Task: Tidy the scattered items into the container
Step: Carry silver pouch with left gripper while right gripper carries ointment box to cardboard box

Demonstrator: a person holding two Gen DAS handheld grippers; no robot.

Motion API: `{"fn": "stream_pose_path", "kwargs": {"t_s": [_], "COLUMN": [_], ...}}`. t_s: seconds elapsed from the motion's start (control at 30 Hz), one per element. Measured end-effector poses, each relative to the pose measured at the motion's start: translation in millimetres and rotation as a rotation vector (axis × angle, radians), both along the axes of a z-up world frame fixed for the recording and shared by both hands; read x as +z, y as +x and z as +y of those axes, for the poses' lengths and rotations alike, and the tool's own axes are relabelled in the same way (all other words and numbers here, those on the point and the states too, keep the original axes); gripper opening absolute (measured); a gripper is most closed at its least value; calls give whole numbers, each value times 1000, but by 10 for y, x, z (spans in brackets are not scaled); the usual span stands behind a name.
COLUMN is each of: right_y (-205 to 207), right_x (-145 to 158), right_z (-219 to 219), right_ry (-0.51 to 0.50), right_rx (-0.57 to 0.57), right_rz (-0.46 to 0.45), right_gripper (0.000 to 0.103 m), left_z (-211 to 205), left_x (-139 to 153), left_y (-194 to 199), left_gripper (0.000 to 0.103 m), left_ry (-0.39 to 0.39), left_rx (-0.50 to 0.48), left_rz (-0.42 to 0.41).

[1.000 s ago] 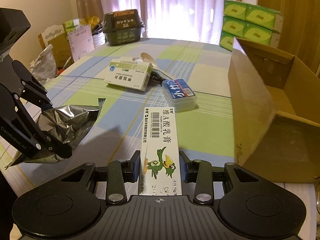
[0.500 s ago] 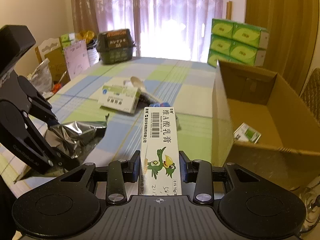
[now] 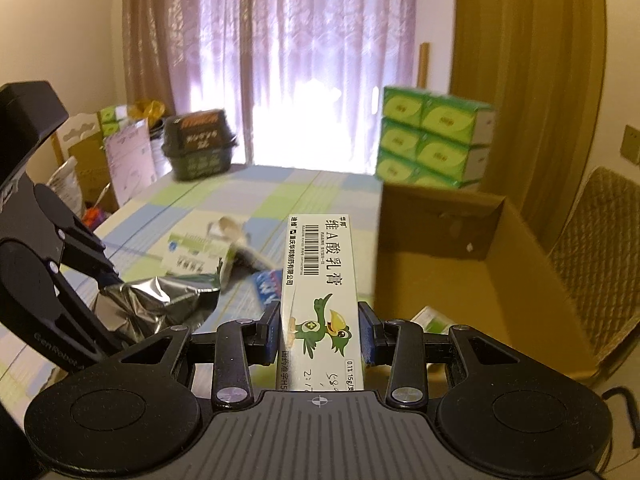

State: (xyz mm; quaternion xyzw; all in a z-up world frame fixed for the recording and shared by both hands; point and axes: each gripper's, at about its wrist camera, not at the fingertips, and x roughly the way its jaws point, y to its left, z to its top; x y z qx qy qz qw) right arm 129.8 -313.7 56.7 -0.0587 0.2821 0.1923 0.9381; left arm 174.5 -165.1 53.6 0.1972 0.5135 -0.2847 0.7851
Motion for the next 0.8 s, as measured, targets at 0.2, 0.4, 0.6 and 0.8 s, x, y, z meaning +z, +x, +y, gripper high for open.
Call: {"fn": "stream_pose_path", "kwargs": {"t_s": [0.2,0.4,0.6,0.8], "right_y": [193,410,612,758], "right_x": [185,212,181,108], "right_z": [-322,-651,-1043,-1314], "right_ry": [-1,-35,-52,-46], "right_rx": [-57,-107,-162,-194], "right_rz": [-35,-36,-22,-3], "right_gripper": [41,41,41,41], "left_z": [-364,-802,-1174,-1449], "left_x": [220,369,435,433], "left_y": [136,327,556,872], "left_gripper": [51,51,51,51], "left_ry": [-44,-106,-147,-214], "left_rx": [-15,-14,-4,51], "left_rz": [-21,-22,-17,11]}}
